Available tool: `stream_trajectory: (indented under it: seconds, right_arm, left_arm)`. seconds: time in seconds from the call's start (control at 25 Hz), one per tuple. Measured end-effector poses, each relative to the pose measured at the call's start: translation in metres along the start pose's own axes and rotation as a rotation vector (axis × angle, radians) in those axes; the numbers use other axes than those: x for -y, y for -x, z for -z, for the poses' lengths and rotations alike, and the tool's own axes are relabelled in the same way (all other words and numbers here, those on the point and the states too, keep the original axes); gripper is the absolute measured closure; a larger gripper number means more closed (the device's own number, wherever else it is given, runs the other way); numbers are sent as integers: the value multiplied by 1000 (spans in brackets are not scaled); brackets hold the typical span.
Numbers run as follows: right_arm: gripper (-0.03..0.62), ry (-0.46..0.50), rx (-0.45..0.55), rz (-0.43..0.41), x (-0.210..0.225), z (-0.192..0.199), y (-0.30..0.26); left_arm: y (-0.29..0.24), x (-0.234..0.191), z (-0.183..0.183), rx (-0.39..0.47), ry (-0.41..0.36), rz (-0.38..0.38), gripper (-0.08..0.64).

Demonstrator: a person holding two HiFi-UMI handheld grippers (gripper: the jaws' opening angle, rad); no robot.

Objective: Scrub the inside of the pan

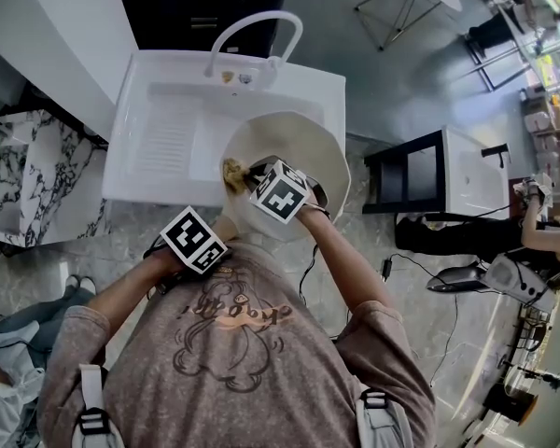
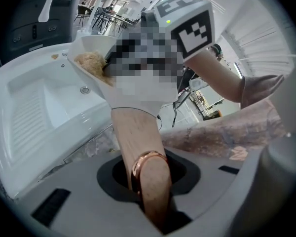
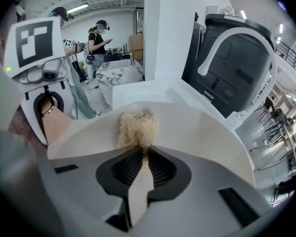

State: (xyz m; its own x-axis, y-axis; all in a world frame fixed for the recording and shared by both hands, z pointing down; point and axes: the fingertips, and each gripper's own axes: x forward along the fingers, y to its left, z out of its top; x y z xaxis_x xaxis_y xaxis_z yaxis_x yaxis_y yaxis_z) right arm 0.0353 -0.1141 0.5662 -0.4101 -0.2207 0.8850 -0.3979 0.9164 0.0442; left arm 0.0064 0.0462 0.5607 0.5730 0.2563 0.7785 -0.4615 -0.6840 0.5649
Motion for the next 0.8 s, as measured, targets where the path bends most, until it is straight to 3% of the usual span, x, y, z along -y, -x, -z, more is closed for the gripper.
stream_trajectory:
  seconds: [0.36,0.8]
  right_arm:
    - [541,24,-19,79,27,-5,-11]
    - [541,-68,-8,226,95,1,4]
  left_arm:
    - [1,1,1,9,22,7,456]
    - [0,3,4,-4,-2,6,457]
